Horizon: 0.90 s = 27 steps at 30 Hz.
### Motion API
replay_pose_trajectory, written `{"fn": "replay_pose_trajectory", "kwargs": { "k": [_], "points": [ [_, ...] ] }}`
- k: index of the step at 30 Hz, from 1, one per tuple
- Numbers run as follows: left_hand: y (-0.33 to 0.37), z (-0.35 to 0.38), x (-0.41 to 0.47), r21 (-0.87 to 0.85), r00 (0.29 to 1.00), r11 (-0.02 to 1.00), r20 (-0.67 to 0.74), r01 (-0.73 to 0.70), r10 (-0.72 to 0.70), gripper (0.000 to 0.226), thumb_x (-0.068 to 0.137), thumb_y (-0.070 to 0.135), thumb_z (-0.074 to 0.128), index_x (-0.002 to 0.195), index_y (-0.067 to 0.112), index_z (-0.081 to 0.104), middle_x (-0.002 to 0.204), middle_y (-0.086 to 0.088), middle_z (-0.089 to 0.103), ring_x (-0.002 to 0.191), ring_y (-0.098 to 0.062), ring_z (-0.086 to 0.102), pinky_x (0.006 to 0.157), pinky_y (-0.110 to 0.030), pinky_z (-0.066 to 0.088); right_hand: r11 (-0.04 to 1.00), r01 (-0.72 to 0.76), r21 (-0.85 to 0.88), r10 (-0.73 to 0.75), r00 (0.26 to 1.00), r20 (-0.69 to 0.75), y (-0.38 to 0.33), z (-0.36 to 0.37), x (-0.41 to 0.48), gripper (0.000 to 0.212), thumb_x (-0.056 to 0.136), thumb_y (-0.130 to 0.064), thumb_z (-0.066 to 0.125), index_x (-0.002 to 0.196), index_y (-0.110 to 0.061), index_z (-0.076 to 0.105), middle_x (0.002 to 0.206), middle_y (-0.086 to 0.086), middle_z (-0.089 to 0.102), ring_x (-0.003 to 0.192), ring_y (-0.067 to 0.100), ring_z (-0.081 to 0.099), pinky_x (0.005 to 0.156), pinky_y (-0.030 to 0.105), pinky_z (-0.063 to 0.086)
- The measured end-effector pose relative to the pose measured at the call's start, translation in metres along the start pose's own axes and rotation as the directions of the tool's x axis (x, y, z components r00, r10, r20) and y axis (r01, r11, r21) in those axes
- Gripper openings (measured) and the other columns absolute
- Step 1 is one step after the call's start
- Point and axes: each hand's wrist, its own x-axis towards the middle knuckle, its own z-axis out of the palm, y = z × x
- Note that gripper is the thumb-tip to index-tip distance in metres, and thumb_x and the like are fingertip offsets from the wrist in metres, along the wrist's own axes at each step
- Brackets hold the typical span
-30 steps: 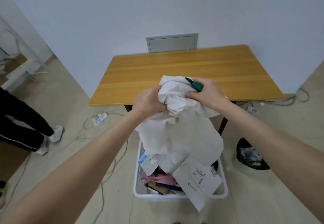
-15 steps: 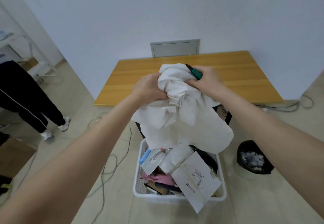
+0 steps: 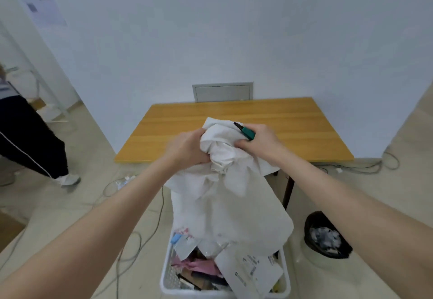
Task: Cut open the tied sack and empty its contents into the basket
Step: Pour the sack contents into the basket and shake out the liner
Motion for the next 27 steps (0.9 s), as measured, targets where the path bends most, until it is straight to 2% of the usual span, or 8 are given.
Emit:
{"fn": "replay_pose_trajectory", "kwargs": {
  "k": [5,9,12,16,20,22,24,27],
  "points": [
    [0.008,-0.005,-0.004,-0.010,0.999,1.000,-0.039,-0.003,0.003,0.047,0.067,0.037,0.071,0.110,0.026,0.056,0.102,0.002,0.068,0.093,-0.027,0.061,0.077,-0.044,0.052,1.000,0.012,-0.022,-0.012,1.000,-0.016,-0.005,-0.010,-0.002,0.025,0.078,-0.032,0.072,0.102,-0.024,0.069,0.096,0.000,0.069,0.090,0.022,0.060,0.079,0.038,0.047],
    [0.009,-0.007,-0.008,-0.014,0.997,1.000,-0.082,-0.010,0.009,0.046,0.069,0.034,0.071,0.110,0.023,0.055,0.100,0.002,0.067,0.091,-0.026,0.060,0.072,-0.040,0.050,0.999,0.024,0.025,-0.023,0.999,-0.046,-0.005,-0.011,-0.002,0.022,0.074,-0.034,0.072,0.093,-0.022,0.069,0.085,-0.001,0.069,0.081,0.024,0.061,0.072,0.040,0.048],
    [0.010,-0.010,-0.009,0.030,0.996,0.999,-0.082,-0.022,0.024,0.045,0.071,0.038,0.070,0.111,0.024,0.054,0.101,0.002,0.067,0.094,-0.027,0.060,0.070,-0.037,0.047,0.999,0.024,0.037,-0.023,0.999,-0.043,-0.007,-0.012,-0.006,0.018,0.075,-0.030,0.073,0.084,-0.016,0.067,0.070,-0.004,0.058,0.069,0.020,0.049,0.062,0.034,0.037],
    [0.011,-0.015,-0.007,0.076,0.995,0.995,-0.075,-0.062,0.067,0.045,0.072,0.040,0.068,0.112,0.025,0.054,0.104,0.002,0.066,0.094,-0.026,0.060,0.069,-0.036,0.047,0.999,0.009,0.042,-0.008,1.000,-0.024,-0.013,-0.015,-0.010,0.016,0.076,-0.034,0.074,0.086,-0.022,0.067,0.078,-0.003,0.063,0.073,0.018,0.054,0.065,0.033,0.040],
    [0.003,-0.022,-0.007,0.094,0.987,0.991,-0.115,-0.100,0.111,0.043,0.075,0.035,0.066,0.114,0.024,0.053,0.103,-0.001,0.067,0.093,-0.029,0.060,0.069,-0.038,0.047,0.965,-0.043,0.258,0.051,0.998,-0.027,-0.024,-0.016,-0.016,0.020,0.083,-0.037,0.070,0.073,-0.023,0.059,0.059,-0.014,0.049,0.056,0.007,0.043,0.055,0.022,0.031],
    [0.000,-0.023,-0.010,0.098,0.980,0.986,-0.133,-0.132,0.145,0.042,0.075,0.035,0.066,0.114,0.024,0.054,0.102,-0.001,0.066,0.091,-0.029,0.060,0.067,-0.037,0.046,0.950,-0.092,0.297,0.083,0.996,0.043,-0.026,-0.011,-0.019,0.026,0.078,-0.036,0.075,0.101,-0.029,0.066,0.087,-0.018,0.062,0.081,0.005,0.056,0.071,0.019,0.042],
    [-0.003,-0.021,-0.014,0.067,0.967,0.985,-0.192,-0.158,0.168,0.042,0.075,0.034,0.068,0.114,0.024,0.055,0.101,0.000,0.065,0.089,-0.027,0.059,0.066,-0.034,0.044,0.960,-0.124,0.252,0.093,0.987,0.131,-0.028,-0.001,-0.023,0.067,0.074,-0.033,0.079,0.134,-0.035,0.049,0.125,-0.016,0.053,0.112,0.006,0.050,0.093,0.025,0.041],
    [-0.007,-0.017,-0.017,-0.050,0.935,0.977,-0.305,-0.205,0.181,0.037,0.076,0.024,0.067,0.112,0.024,0.059,0.100,0.001,0.065,0.088,-0.024,0.058,0.066,-0.033,0.043,0.959,-0.110,0.261,0.062,0.980,0.187,-0.034,0.015,-0.031,0.087,0.074,-0.028,0.079,0.146,-0.038,0.031,0.143,-0.011,0.043,0.127,0.012,0.045,0.102,0.032,0.041]
  ]
}}
